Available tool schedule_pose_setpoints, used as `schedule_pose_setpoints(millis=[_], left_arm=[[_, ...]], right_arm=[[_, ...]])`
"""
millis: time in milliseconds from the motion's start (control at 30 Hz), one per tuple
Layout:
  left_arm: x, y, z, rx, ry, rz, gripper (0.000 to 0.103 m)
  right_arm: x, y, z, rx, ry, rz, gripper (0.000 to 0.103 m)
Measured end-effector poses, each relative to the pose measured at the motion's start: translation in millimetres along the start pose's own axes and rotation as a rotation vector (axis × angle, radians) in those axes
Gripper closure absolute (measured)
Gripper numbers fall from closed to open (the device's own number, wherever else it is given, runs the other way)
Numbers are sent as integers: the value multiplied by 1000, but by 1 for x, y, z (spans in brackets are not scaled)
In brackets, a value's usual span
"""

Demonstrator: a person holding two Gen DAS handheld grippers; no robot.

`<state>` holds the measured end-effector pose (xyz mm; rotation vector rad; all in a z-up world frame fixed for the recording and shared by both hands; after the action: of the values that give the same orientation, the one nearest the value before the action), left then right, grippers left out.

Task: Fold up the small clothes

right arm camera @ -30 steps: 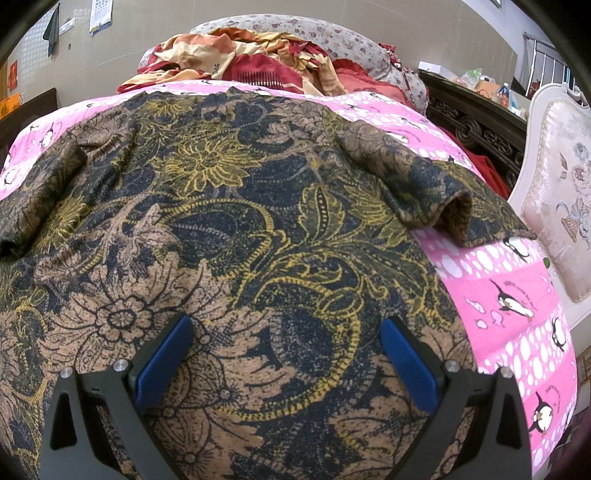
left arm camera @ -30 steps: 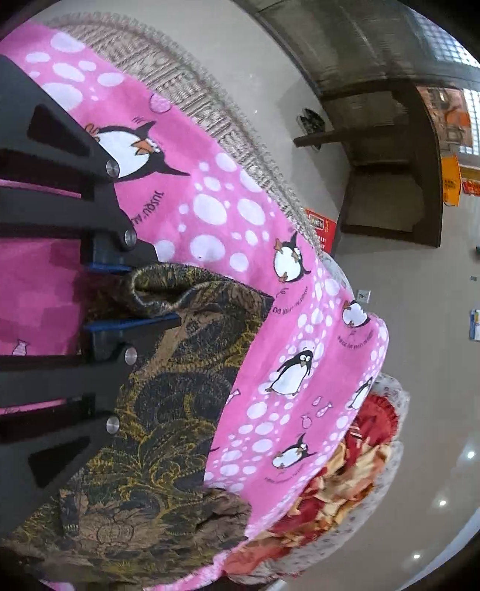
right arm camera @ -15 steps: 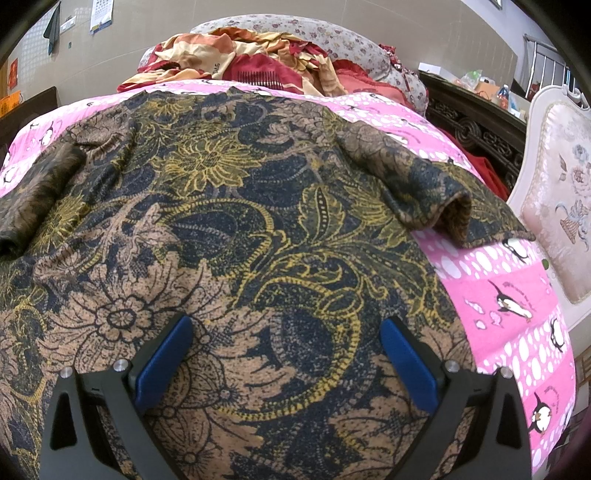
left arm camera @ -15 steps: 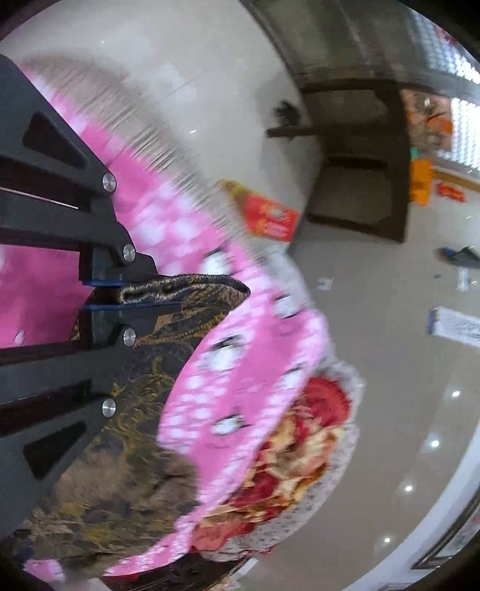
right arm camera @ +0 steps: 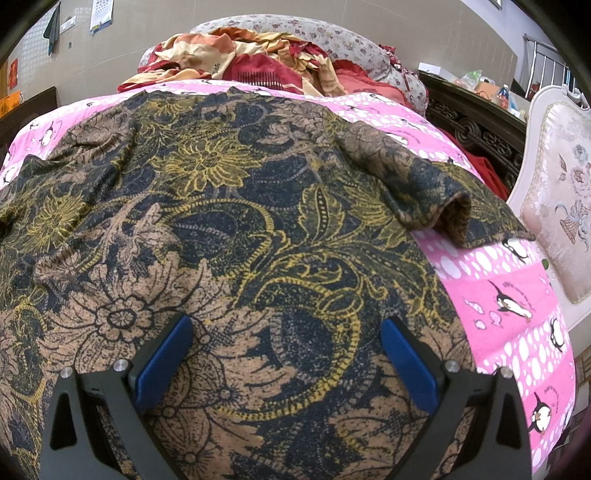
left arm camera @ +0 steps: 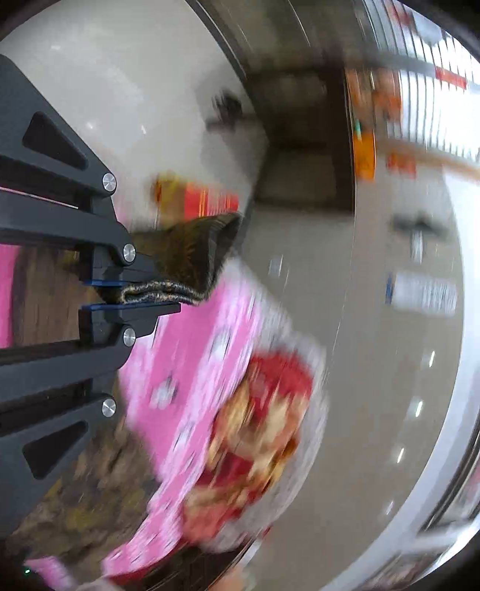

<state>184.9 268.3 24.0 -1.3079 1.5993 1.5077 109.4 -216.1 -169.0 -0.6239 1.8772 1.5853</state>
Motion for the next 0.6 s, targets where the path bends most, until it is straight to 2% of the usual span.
schedule_pose_setpoints(millis=[67,200,300,367,400,467,533,600], left_arm=[[18,-16,-73,124,-43,35,103],[72,-39,-197,305,-126,118,103],[120,-56,-259,387,-153,203,103],[155,-69,-286,419,-189,275,103],[179,-75,-294,417,-202,343,103],[203,-77,-298,431,-185,429,103],[201,-58,-293,468,-171,417,103],[199,-39,-285,504,-170,441,98]], right_arm=[[0,0,0,-1,-1,1,0],[-1,0,0,-2,-1,0,0],[0,0,1,-2,-2,1,0],[0,0,1,-3,-2,0,0],[-1,0,1,-3,-2,1,0],[-1,0,0,-6,-2,7,0],[-2,0,-1,-20,0,38,0],[-16,4,-8,-46,-25,69,4]])
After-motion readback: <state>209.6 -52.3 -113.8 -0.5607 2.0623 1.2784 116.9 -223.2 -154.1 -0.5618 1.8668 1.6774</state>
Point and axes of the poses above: each gripper's, at about its wrist camera, not at the fingertips, and y roughly against the way its jaws point, z to its left, x to its underside, the point moved 10 cm from there along -y, roughly the way its jaws point, and after that the axes turned 6 degrees about -z, right-handed, at the moved point
